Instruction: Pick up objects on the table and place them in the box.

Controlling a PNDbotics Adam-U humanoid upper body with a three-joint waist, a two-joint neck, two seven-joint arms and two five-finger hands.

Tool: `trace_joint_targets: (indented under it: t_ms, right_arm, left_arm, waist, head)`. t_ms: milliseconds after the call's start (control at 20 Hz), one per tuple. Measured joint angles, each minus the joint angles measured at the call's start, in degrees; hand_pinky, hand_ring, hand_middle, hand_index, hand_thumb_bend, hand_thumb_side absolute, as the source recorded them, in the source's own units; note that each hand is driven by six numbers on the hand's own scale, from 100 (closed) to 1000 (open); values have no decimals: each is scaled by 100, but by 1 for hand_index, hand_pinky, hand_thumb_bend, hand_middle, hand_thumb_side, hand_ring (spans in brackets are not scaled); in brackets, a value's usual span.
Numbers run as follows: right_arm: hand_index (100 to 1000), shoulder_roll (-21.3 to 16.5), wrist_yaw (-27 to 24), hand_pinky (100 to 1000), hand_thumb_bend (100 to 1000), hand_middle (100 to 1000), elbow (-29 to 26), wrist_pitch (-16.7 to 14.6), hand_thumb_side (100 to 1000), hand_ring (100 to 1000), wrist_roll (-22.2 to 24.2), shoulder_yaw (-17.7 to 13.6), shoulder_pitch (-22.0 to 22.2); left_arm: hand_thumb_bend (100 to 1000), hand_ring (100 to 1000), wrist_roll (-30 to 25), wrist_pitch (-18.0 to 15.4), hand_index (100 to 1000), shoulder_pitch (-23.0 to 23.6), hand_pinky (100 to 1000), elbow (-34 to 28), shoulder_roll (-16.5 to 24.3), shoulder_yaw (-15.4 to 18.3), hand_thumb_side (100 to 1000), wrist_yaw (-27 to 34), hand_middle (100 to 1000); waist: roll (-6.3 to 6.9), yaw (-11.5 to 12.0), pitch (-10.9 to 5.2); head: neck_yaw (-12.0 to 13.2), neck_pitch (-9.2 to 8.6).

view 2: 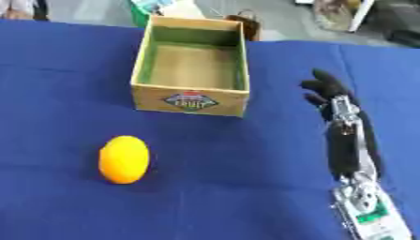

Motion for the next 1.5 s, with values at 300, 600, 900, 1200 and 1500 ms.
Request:
trace_joint_targets:
  t_ms: [300,600,900,1200,1500]
  right_arm:
    - [869,3,0,865,100,695,0,2,1000,879,2,0,0]
    - [868,7,1,866,100,693,0,12,1000,878,11,0,1]
    - [867,8,1,864,100,692,0,17,1000,877,9,0,1]
    - [866,10,-25,863,100,691,0,15,1000,875,12,11,-81]
    - [866,10,-67,862,100,690,0,22,1000,875,20,18,-80]
  left_arm:
    - [100,357,-1,-1,538,0,458,0,0,0,772,0,476]
    - [100,358,-5,-4,540,-1,459,0,1,-1,768,-1,477]
    - [100,366,-40,-1,549,-43,458,0,52,-7,749,-1,484]
    - [100,379,-131,-33,562,-367,461,6,479,-207,715,-104,495]
    - [100,434,-310,-131,617,-605,484,113,1113,-447,605,-486,537]
  waist:
    - [0,0,3]
    - [1,5,11]
    - [4,13,9]
    - [91,22,-157]
    - [97,20,-220]
  head:
    - [28,0]
    - [35,0]
    - [34,6]
    - [25,168]
    - [-128,186]
